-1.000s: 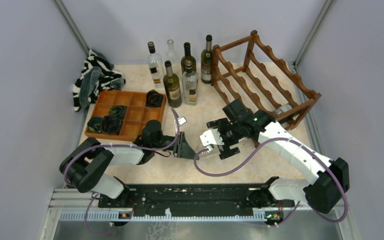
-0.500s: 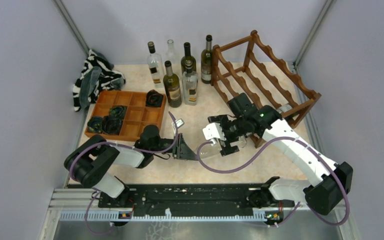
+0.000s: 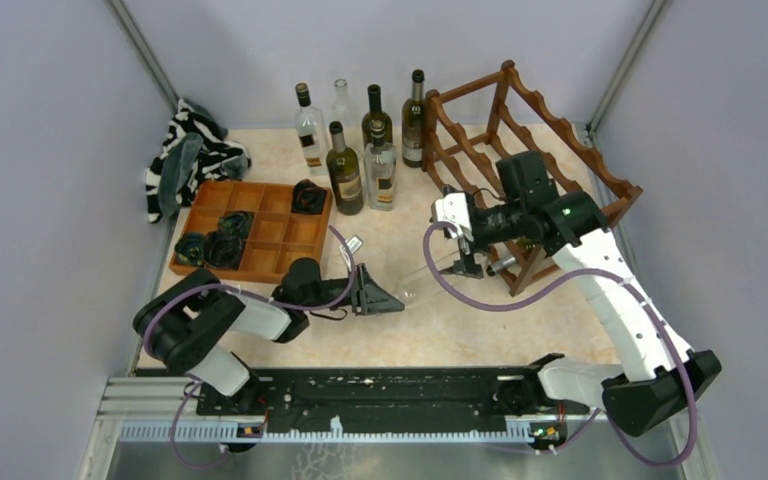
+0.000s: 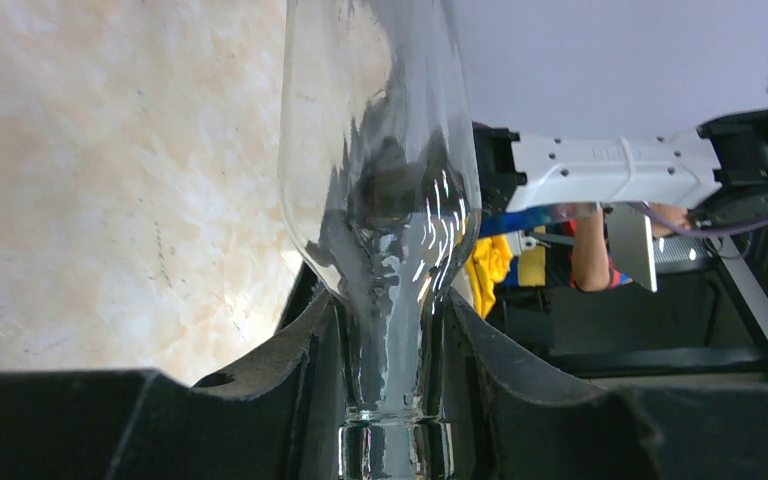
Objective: Put the wine bottle on the wine rack
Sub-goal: Place the wine bottle in the wine rack.
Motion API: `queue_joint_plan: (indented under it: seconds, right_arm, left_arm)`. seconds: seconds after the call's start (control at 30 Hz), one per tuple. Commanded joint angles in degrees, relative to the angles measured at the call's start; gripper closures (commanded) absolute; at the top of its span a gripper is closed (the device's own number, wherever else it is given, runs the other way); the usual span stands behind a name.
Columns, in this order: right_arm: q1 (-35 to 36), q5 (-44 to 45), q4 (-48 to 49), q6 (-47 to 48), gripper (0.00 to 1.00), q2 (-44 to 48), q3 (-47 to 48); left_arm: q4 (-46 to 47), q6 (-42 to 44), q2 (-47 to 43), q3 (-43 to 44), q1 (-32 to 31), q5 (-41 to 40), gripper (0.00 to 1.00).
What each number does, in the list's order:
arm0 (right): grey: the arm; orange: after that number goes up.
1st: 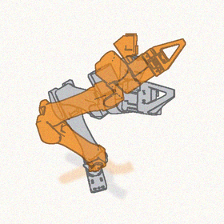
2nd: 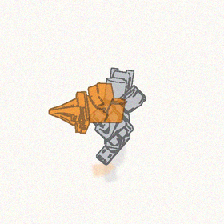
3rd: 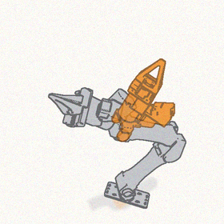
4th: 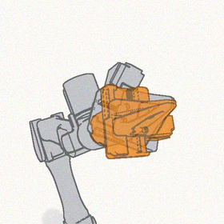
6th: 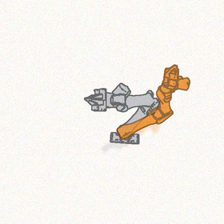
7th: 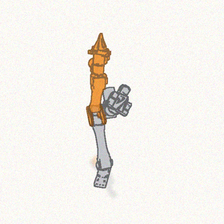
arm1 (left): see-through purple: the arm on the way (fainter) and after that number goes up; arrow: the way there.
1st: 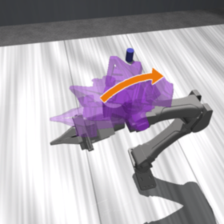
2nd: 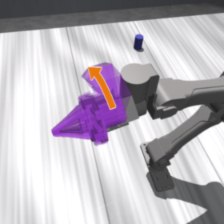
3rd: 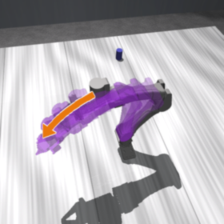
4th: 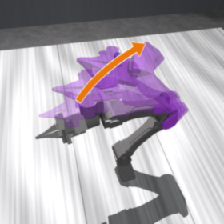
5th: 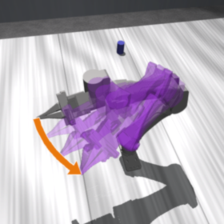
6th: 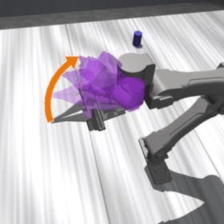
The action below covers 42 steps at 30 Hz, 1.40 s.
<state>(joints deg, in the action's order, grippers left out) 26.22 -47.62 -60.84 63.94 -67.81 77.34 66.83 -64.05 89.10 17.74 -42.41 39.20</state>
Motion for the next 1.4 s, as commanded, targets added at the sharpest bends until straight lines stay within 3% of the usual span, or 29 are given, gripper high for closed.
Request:
queue_joint_plan:
  seconds: [0.0, 0.37, 0.87, 1.37]
  right_arm:
    - [-2.25, -5.47, 0.05, -3.43, 0.01, 1.91, 5.44]
    - [-3.28, 2.85, 6.25, -15.21, 0.01, 3.21, 8.13]
    - [-5.55, 6.84, 9.46, -19.22, 0.01, 3.64, 8.51]
    - [-11.27, 10.66, 13.37, -24.54, 0.01, 3.76, 8.89]
  left_arm:
    - [6.70, 3.02, 2.09, 3.09, -0.30, -5.63, 1.00]
    - [4.21, 7.49, 9.94, 10.40, -0.32, -6.95, 1.00]
    - [-0.51, 12.34, 15.60, 16.78, -0.44, -9.39, 1.00]
    - [7.64, 13.65, 23.55, 22.17, -0.57, -11.52, 1.00]
